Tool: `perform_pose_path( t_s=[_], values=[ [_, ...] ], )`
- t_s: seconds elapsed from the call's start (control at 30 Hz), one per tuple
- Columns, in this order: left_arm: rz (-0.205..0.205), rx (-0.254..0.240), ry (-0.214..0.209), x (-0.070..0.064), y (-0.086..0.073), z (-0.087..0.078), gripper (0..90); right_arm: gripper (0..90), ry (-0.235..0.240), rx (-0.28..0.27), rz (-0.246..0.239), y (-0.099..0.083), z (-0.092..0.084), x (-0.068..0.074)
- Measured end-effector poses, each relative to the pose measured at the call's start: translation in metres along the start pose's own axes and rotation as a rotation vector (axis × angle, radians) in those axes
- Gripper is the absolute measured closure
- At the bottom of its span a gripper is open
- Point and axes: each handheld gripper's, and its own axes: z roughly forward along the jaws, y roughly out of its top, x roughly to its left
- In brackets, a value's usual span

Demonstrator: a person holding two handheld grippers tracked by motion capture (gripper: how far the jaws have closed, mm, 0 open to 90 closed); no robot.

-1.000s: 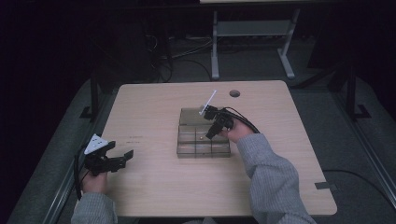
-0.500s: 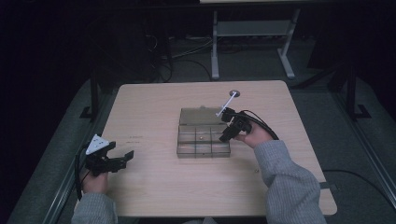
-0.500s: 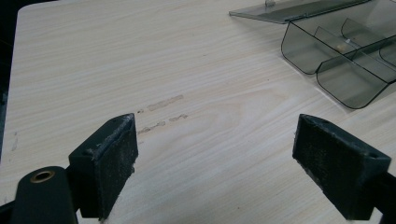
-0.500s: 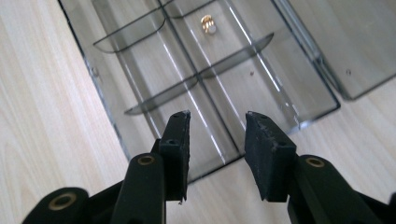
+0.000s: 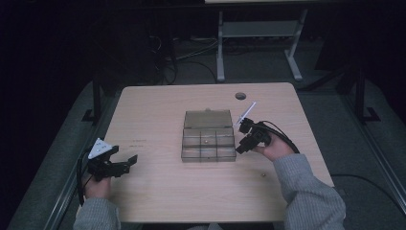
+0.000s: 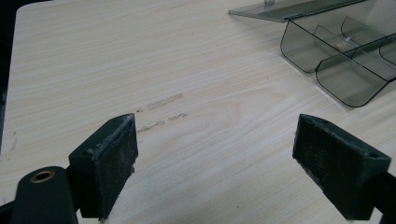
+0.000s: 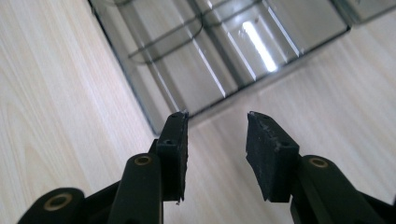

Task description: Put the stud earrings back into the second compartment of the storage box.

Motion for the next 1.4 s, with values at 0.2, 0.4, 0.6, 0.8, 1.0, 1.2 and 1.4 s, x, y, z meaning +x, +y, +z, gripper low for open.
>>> perform_pose_path(
  t_s=[0.2, 0.4, 0.6, 0.8, 1.0, 1.2, 1.4],
  values=[
    [0.001, -0.001, 0.001, 0.0, 0.0, 0.0, 13.7, 58.6, 0.001, -0.01, 0.02, -0.019, -0.002, 0.002],
    [-0.002, 0.0, 0.0, 0.0, 0.0, 0.0, 13.7, 59.1, -0.002, -0.014, 0.031, -0.04, -0.003, 0.006],
    [-0.002, 0.0, 0.0, -0.001, 0.0, 0.0, 13.7, 60.0, -0.006, -0.016, 0.052, -0.062, -0.007, 0.01],
    [0.009, 0.013, 0.0, -0.001, 0.0, 0.0, 13.7, 61.7, -0.001, -0.02, 0.073, -0.081, -0.011, 0.015],
    [0.01, 0.013, -0.001, -0.001, 0.0, 0.0, 13.8, 63.1, 0.006, -0.006, 0.063, -0.092, -0.009, 0.022],
    [0.009, 0.01, -0.002, -0.001, 0.0, 0.0, 13.7, 64.1, 0.006, 0.024, 0.048, -0.095, -0.005, 0.029],
    [0.007, 0.01, -0.002, -0.001, 0.0, 0.0, 13.7, 69.9, -0.004, 0.054, 0.044, -0.1, 0.004, 0.03]
  ],
)
